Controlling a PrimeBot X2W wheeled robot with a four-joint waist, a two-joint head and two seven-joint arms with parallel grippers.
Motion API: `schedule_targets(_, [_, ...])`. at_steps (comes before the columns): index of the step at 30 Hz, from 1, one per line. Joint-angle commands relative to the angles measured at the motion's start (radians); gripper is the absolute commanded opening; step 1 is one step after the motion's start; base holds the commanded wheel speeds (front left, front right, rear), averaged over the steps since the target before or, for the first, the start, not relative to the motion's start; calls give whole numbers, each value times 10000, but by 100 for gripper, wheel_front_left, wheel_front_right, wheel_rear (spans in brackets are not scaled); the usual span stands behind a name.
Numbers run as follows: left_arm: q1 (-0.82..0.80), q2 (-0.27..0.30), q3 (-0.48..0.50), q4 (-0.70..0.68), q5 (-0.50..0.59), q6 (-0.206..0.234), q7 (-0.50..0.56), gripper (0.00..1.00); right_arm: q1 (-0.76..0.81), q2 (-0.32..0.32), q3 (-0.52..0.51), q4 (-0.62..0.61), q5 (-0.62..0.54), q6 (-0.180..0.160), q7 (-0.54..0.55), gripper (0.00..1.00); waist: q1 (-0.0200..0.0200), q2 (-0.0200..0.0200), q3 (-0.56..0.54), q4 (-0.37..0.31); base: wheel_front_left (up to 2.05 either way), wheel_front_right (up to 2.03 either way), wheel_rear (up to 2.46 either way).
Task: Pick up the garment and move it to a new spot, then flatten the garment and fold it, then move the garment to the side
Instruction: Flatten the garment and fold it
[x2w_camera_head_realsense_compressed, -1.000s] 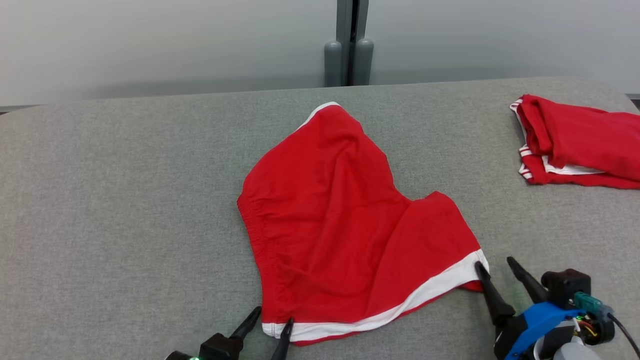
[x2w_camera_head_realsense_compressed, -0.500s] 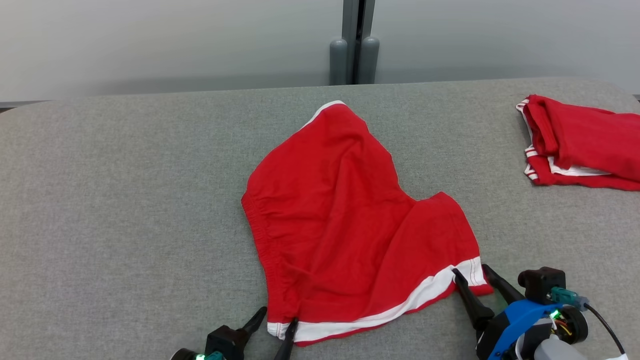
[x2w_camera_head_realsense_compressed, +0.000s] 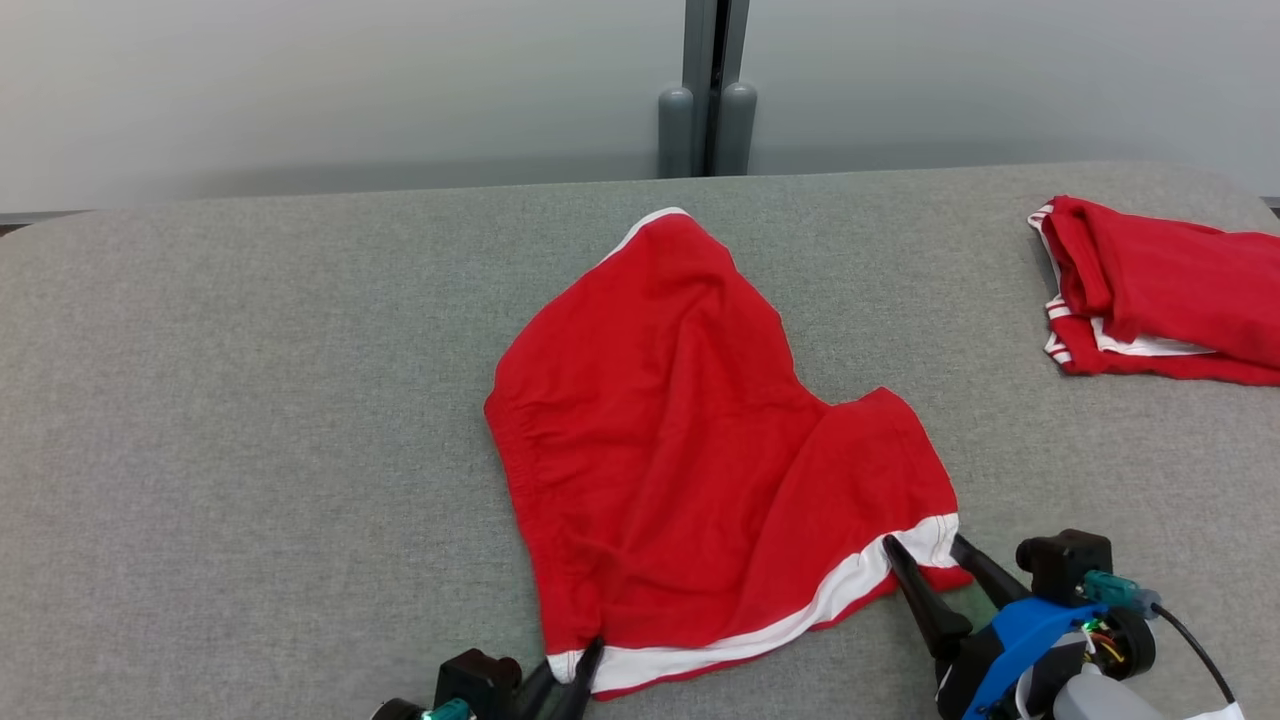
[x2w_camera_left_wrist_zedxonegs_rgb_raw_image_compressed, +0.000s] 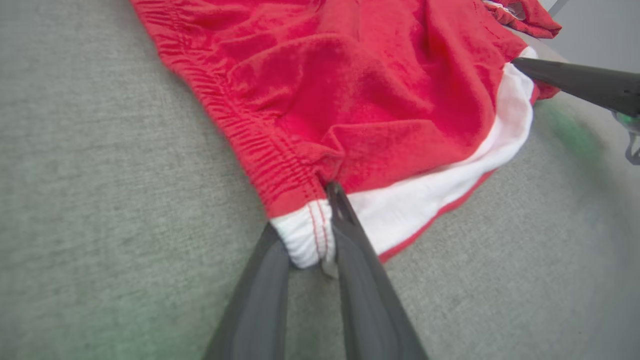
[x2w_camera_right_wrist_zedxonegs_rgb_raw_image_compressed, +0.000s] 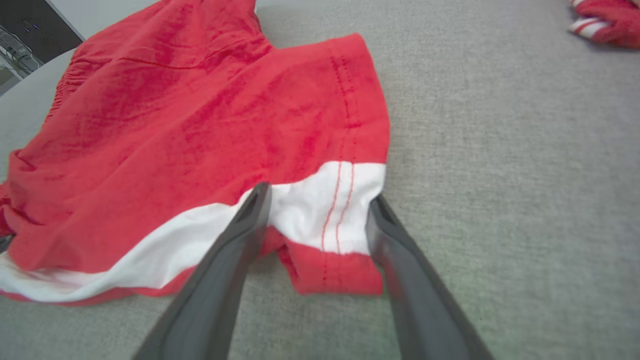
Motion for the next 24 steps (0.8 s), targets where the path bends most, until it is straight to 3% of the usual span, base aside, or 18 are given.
schedule_targets(1, [-130,-6,-144,136,-63,-11,90,3,45,52,24,2,-109,1,4,30,0,0,-4,-3,0,0,0])
schedule_targets(2, [-170,-25,-232,151,-135,-11,90,0,-32,68,-5,-5,-131,1,3,0,0,0,2,-4,0,0,0])
schedule_targets(7, [-463,-102,-32,-407,-543,-11,50,0,-170,170,-310,-501,-454,1,1,0,0,0,30,8,0,0,0])
schedule_targets(16, [-1173,180,1274,-2187,-1016,-11,39,0,-417,-47,-1139,-2231,-1132,1,3,0,0,0,72,26,0,0,0])
schedule_targets(21, [-2869,608,1387,-2518,-1086,-11,76,0,-1639,89,-1449,-2437,-1085,1,1,0,0,0,449,-17,0,0,0])
schedule_targets(24, [-5076,955,1149,-2486,-1349,-11,555,0,-3597,305,-1408,-2025,-982,1,45,0,0,0,1105,-71,0,0,0])
